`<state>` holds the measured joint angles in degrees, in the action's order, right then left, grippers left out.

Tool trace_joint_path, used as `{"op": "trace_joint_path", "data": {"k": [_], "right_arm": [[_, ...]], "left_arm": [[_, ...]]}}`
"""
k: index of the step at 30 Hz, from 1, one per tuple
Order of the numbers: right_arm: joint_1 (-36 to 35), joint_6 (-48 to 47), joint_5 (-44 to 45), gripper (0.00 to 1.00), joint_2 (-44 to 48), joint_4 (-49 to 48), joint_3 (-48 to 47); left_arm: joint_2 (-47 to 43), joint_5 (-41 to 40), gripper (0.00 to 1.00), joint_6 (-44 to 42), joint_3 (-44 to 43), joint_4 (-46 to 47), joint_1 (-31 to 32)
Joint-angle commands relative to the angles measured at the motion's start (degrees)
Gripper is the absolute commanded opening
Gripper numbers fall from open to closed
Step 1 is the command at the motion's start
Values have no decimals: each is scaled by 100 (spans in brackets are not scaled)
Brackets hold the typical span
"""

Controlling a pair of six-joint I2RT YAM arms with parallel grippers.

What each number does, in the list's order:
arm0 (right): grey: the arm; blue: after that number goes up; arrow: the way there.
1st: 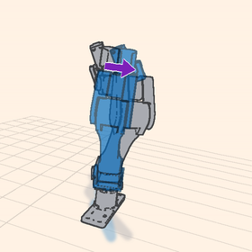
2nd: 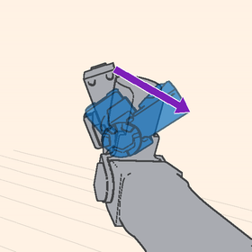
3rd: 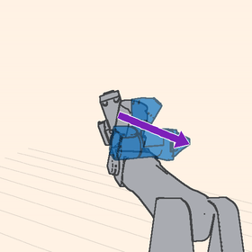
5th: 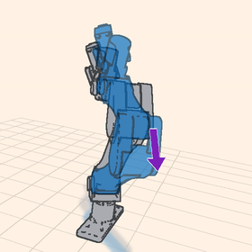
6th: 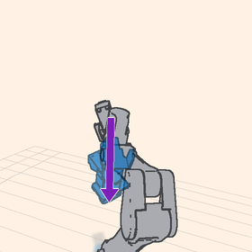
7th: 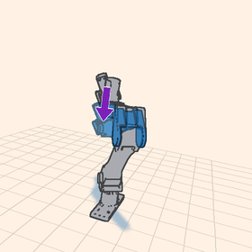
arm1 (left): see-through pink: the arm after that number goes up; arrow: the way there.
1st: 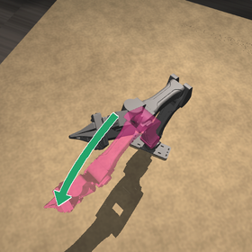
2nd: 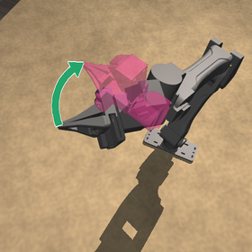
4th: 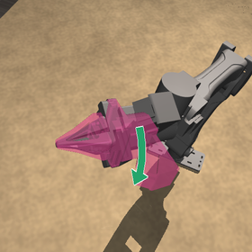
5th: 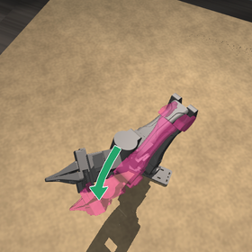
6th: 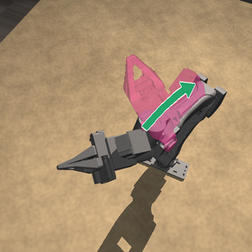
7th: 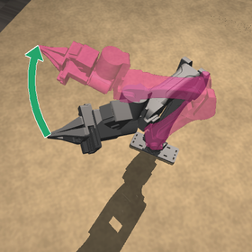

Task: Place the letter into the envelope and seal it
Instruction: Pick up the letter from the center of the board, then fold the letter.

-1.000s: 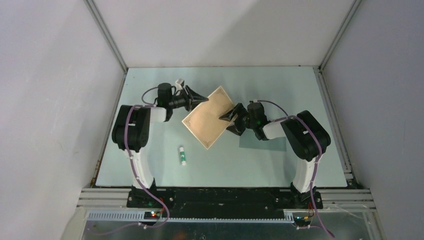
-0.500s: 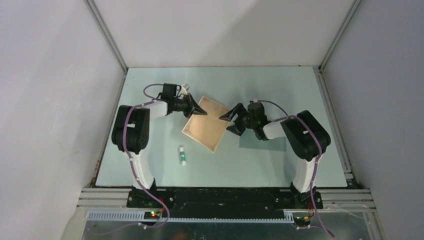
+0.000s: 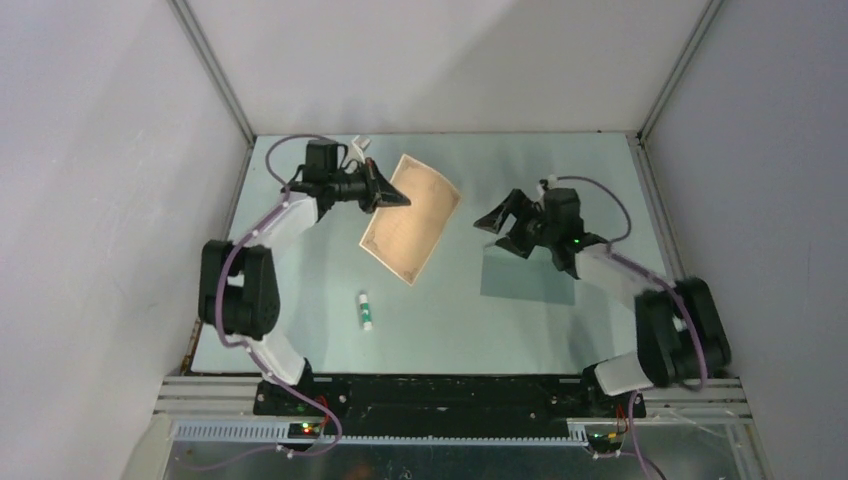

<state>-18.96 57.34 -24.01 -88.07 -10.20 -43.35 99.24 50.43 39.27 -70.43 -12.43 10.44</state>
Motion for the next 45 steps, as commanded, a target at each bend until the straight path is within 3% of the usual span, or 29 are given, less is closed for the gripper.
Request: {"op": "trace_joint_path", "data": {"k": [1,4,7,11,23,30,36,38,39,40,41,43,44,45], "right_arm": [[378,-1183,-193,95,1223,1262,-42],[693,-1055,-819,99,1839,1158,46],[905,-578,-1551,99,2079,225,137],[824,80,-2503,100,2176,-1190,147],[-158,616,-2551,96,1994,-3064,122],[-32,700,-2350,62,2133,-3209,120],[-138,966,-2066,48,1995,-3488,-18],[-229,1006,-1941,33,1952,-3548,-50],[-261,1002,-1888,9,1945,-3536,-70],[-309,977,-1789,4,1953,-3428,-78],[-332,957,-1729,0,1987,-3265,-92],[-316,826,-1445,0,2153,-2769,-102],[-295,705,-1180,0,2310,-2545,-98],[-236,627,-1042,0,2412,-2157,-96]], "left_arm": [[-824,627,0,848,40,1264,8],[-1068,867,0,1283,5,1769,71],[-1291,1125,0,1355,-202,1674,154],[-1626,1167,0,1932,-206,2337,266],[-1701,1156,0,3009,-302,3749,732],[-1693,1224,0,3079,-227,3790,754],[-1591,1210,0,3069,-194,3738,765],[-1540,1237,0,3069,-228,3744,795],[-1504,1266,0,3061,-248,3760,825],[-1487,1275,2,3052,-306,3749,835],[-1443,1296,4,3008,-349,3660,848],[-1387,1315,29,2910,-490,3476,828],[-1380,1266,34,2818,-621,3130,815],[-1390,1200,46,2565,-682,2885,774]]}}
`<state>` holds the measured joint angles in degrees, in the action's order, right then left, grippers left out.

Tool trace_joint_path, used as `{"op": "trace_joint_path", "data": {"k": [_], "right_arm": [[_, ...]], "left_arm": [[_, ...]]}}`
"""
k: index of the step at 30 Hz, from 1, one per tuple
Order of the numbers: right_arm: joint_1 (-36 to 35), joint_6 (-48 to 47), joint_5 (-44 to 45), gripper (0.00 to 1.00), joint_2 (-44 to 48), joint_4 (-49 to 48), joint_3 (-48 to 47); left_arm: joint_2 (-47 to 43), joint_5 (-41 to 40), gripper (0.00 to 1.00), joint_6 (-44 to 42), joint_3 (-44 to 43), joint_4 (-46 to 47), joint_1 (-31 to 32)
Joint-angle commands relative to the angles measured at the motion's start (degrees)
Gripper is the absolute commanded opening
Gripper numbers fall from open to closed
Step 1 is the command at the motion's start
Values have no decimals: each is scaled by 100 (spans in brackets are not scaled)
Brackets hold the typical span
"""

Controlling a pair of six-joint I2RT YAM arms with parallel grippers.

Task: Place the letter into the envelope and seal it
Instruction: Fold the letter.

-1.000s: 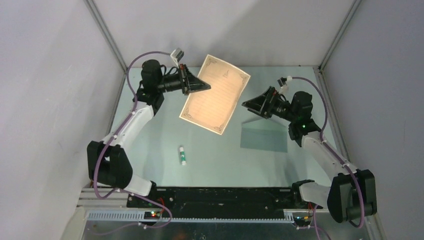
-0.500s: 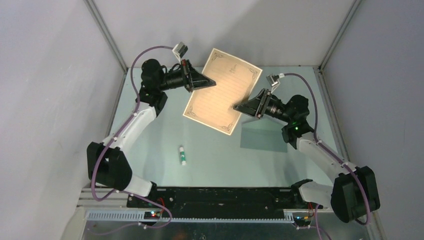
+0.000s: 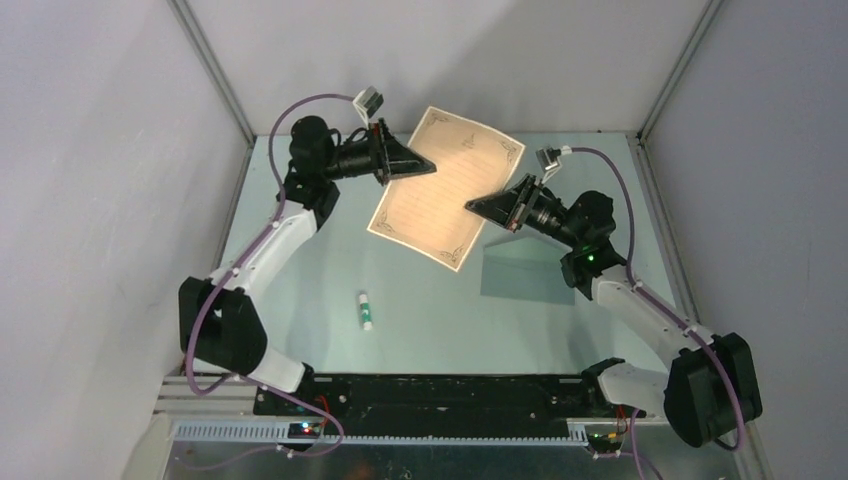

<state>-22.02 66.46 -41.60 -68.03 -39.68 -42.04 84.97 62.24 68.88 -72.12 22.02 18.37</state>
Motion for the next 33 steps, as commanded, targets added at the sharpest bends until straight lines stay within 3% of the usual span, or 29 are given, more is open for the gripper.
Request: {"op": "trace_joint_path", "data": {"k": [1,5,7,9,10,12,15,20,28,33], "right_arm": [[99,-423,984,0,625,987,-233],[298,-670,1835,0,1260,1833,-232],[333,-726,2263,0,1488,2134,-270],[289,-789,2683,0,1636,2425,-344],[238,-774,2906,0,1690,2528,-368],[137,-726,3170,0,1725,2544,-408],[-117,-671,3490,0,1725,2464,-483],[-465,-728,3898,0,1614,2376,-595],[-722,-675,4102,0,1515,2366,-614],[-792,-561,4137,0,1480,2429,-613]], "left_arm": [[-16,-172,50,-750,-622,-1055,-49],[-363,-1402,60,-1489,-593,-2494,-423],[-699,-2091,64,-1454,-316,-2613,-488],[-1041,-2615,78,-1275,21,-2468,-443],[-1135,-2740,91,-1212,226,-2379,-411],[-1365,-3019,99,-1056,490,-2035,-279],[-1514,-3062,100,-564,945,-1361,-5],[-1448,-3099,100,787,1997,965,208],[-1032,-2933,100,1044,1984,1662,498],[-805,-2922,89,1138,1796,1857,637]]}}
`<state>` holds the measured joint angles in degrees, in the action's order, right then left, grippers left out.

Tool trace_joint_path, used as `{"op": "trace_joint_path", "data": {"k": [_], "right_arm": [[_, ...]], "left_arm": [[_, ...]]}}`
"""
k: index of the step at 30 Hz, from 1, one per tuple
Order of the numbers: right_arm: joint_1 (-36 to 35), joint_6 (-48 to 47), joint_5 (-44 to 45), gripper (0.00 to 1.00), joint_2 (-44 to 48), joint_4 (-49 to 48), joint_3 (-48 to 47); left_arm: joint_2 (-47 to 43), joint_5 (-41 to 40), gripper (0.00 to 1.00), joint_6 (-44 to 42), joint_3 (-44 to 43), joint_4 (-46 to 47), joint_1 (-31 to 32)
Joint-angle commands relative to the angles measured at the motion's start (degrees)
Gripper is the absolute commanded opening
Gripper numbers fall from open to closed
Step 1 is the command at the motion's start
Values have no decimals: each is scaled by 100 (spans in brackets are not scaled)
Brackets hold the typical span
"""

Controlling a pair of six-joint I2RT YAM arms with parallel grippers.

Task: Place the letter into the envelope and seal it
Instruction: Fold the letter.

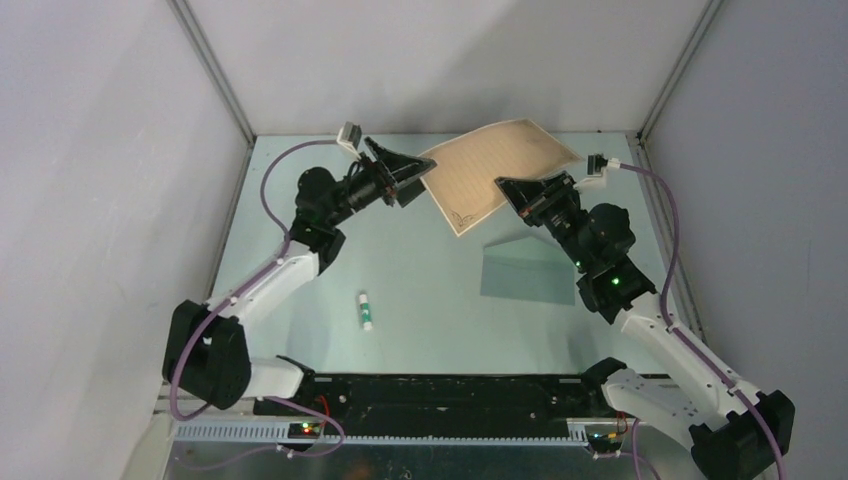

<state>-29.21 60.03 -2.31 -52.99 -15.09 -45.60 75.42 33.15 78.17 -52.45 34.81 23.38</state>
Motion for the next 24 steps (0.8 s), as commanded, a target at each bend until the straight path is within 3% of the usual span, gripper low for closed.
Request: {"op": "trace_joint_path", "data": {"k": [1,6,8,9,11,12,13,14,15,16,18,20,24], "right_arm": [[-99,102,214,0,-25,-7,-256],[-136,218,230,0,-15,65,-255],[-135,239,222,0,-17,97,-256],[-132,260,173,0,-38,102,-256],[-96,341,-85,0,-87,84,-255],[0,368,-217,0,-105,125,-256],[90,437,-499,6,-123,184,-254],[337,491,-666,27,-124,426,-255],[478,584,-938,40,-86,606,-188],[794,666,-1070,62,-57,635,-116],[1296,1011,-1533,80,28,296,245],[1689,1355,-1982,87,23,-19,501],[2154,1544,-2968,92,-286,-535,556]], "left_arm": [[226,-25,85,208,-197,588,192],[405,-42,69,280,-329,675,300],[427,-74,56,361,-323,758,316],[433,-125,35,385,-324,789,316],[461,-130,6,466,-372,802,308],[497,-105,3,509,-403,823,290],[512,10,1,547,-454,904,282],[519,79,0,637,-470,953,240],[509,206,0,682,-489,1014,217],[470,287,0,746,-487,1025,153],[379,463,0,756,-455,959,80],[280,648,0,683,-407,786,46],[165,1066,0,565,-400,559,34]]}}
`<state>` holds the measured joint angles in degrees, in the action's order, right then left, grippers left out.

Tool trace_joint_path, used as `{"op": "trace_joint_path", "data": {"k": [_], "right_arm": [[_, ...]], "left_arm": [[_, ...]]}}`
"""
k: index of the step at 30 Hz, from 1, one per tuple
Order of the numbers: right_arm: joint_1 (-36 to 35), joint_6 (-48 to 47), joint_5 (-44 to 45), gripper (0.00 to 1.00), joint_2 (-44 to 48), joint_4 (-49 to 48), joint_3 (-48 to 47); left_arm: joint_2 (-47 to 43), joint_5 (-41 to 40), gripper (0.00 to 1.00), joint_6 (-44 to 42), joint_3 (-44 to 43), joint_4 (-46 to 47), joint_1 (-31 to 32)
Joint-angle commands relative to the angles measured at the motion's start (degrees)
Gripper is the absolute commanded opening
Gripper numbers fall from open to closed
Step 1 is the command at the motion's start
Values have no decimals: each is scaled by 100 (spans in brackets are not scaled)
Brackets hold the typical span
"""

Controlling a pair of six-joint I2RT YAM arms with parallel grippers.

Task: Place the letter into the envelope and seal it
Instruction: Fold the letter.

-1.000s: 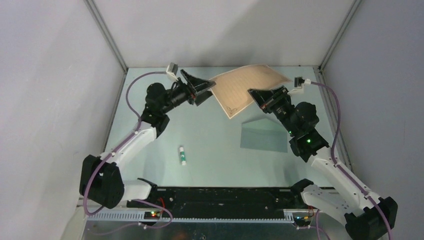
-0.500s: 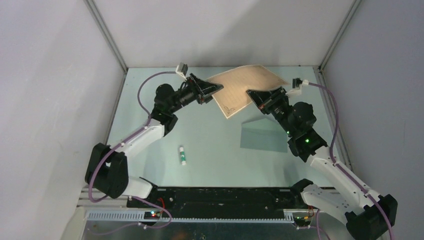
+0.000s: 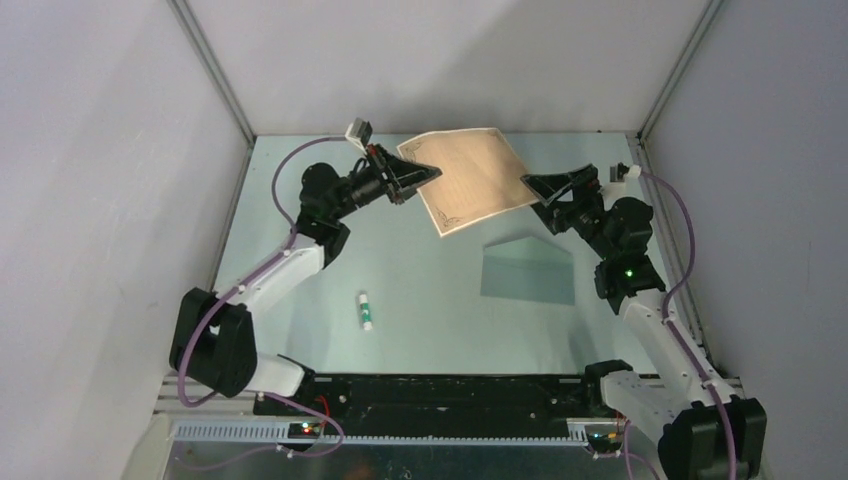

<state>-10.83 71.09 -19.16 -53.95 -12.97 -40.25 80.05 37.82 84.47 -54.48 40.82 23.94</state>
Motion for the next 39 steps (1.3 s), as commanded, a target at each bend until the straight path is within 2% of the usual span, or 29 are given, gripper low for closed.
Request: {"op": "trace_joint_path", "data": {"k": [1,5,10,15,18,22,27,30,34,39], "right_arm": [[505,474,-1428,92,-240,-788,16],[911,593,-2259,94,-628,-1129,24],[956,1110,-3276,98,-1650,-2832,39],[782,2116,-3668,99,-2347,-5171,29],[599,2548,-3811,98,-2545,-6004,-11],[258,3034,-4032,97,-2918,-6949,-171],[145,2925,-3763,99,-3157,-6869,-56],[99,2576,-3606,99,-3158,-6424,-45],[-39,2252,-3648,99,-3169,-5995,-68],[-90,2191,-3740,100,-3232,-6000,-62]], "left_arm": [[-337,685,0,-56,-233,-77,-46],[-593,1155,0,-106,-331,-282,-146],[-848,1663,0,-393,-709,-876,-145],[-988,1863,0,-1036,-1065,-1847,-155],[-1005,1889,0,-1476,-1212,-2495,-147],[-981,1988,0,-1367,-1198,-2304,-153],[-1054,2122,0,-1327,-1303,-2173,-149],[-1117,2167,0,-1335,-1346,-2178,-152],[-1164,2186,0,-1344,-1363,-2159,-150],[-1177,2192,0,-1301,-1410,-2076,-146]]}}
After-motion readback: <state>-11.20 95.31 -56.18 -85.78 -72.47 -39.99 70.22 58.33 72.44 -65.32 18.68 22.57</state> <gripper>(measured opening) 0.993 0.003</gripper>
